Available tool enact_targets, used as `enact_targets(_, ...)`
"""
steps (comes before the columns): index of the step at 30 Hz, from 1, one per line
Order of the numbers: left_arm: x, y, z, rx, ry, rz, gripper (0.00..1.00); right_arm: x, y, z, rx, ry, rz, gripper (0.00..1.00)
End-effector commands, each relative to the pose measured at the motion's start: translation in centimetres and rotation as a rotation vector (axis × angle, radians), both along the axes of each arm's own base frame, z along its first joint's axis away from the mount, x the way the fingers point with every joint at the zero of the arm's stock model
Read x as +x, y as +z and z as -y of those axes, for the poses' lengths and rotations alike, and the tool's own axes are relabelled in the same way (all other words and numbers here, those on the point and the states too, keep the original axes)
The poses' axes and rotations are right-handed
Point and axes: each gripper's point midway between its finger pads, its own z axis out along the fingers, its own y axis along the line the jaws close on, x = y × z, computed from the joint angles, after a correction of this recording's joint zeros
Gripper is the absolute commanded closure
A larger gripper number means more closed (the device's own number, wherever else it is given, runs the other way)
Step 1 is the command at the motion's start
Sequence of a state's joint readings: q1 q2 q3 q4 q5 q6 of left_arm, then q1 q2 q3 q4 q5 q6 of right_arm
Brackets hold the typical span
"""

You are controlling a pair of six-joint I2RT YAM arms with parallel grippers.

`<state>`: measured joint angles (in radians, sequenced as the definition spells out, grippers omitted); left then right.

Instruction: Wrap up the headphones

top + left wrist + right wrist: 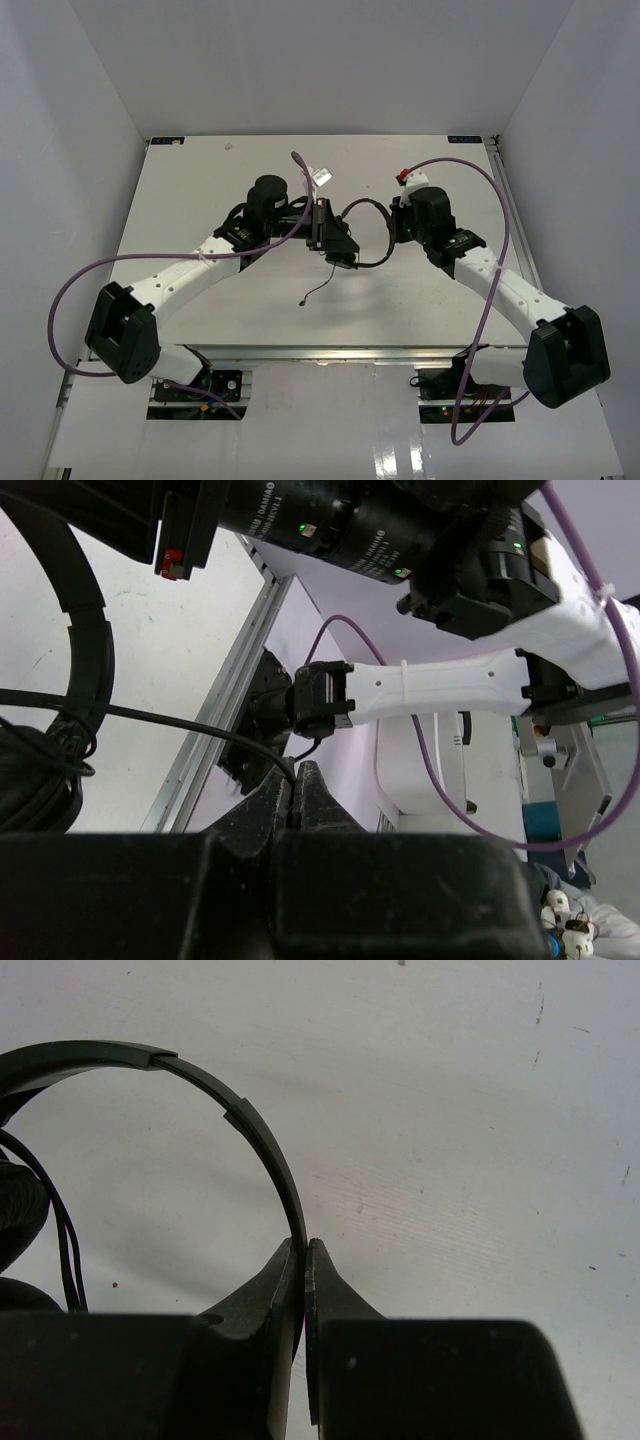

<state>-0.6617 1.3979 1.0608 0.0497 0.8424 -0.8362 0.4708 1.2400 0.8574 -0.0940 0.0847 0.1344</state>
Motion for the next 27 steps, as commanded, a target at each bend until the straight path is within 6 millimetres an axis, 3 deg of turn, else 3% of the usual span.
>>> enact_targets(1,0.8,1.0,2.0,-0.031,0.038,0.025,1.0,2.3,4.9,-1.2,0.118,-0.049,0.099,0.92)
enact_targets(10,2.0,-0.8,3.0,0.02,0.114,0.11,0.98,1.9,7.8,-2.0,0.185,-0.036,0.093,0.92)
enact_targets(23,-0.3,-1.9,4.0,0.131,0.135,0.353,0.92,2.3,10.0,-2.2,0.212,-0.03,0.077,0.92)
enact_targets(27,-0.8,-2.3,3.6,0.156,0.169,0.403,0.86,2.9,10.3,-1.7,0.219,-0.039,0.075,0.92)
